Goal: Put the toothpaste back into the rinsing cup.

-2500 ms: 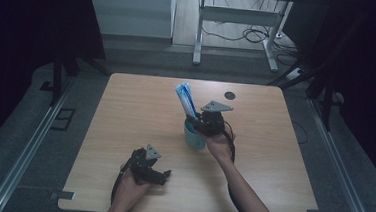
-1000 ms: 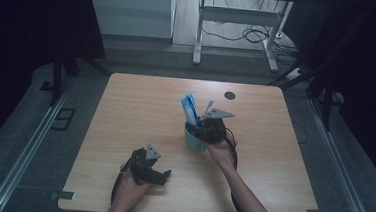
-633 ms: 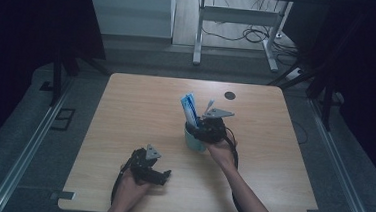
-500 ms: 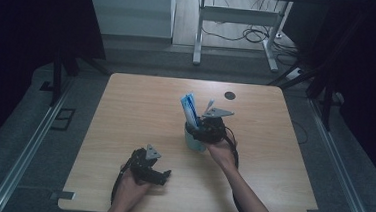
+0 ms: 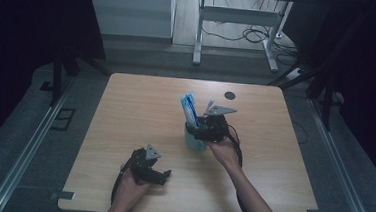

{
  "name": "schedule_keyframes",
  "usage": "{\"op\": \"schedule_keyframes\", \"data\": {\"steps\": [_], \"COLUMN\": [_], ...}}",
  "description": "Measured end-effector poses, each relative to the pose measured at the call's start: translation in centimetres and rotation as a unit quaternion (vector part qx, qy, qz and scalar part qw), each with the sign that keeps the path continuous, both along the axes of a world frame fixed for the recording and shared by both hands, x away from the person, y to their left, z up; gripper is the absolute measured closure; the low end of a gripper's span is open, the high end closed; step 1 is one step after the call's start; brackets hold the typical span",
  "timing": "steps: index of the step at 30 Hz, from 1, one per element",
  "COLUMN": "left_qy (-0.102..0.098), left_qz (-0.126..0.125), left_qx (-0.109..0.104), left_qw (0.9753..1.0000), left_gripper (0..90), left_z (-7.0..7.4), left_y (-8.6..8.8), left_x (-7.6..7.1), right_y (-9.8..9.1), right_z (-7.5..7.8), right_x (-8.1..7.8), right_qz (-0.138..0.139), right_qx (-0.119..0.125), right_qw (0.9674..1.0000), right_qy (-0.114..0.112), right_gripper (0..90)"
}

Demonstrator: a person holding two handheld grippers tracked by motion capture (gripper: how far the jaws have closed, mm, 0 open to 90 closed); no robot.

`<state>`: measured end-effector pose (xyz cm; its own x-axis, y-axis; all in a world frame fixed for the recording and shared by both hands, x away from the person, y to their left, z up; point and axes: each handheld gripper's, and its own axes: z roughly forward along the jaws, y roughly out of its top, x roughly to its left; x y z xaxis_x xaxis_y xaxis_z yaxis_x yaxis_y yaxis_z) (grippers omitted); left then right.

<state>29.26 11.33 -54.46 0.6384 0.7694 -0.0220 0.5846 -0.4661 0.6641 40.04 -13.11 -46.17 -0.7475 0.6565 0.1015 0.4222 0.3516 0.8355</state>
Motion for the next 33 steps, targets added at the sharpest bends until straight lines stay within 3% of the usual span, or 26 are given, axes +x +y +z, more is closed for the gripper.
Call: {"op": "schedule_keyframes", "data": {"steps": [12, 33], "left_qy": [0.000, 0.000], "left_qz": [0.000, -0.001], "left_qx": [0.000, 0.002], "left_qw": [1.0000, 1.0000], "left_gripper": [1.4, 1.4], "left_z": [0.0, 0.0], "left_y": [0.0, 0.0], "left_x": [0.0, 0.0], "right_y": [-0.2, -1.2], "right_z": [0.6, 1.1], "right_x": [-0.4, -1.6], "right_qz": [0.008, 0.021], "right_qx": [-0.010, -0.022], "right_qw": [0.9999, 0.9995], "right_qy": [0.007, -0.005], "right_gripper": [21.0, 13.3]}}
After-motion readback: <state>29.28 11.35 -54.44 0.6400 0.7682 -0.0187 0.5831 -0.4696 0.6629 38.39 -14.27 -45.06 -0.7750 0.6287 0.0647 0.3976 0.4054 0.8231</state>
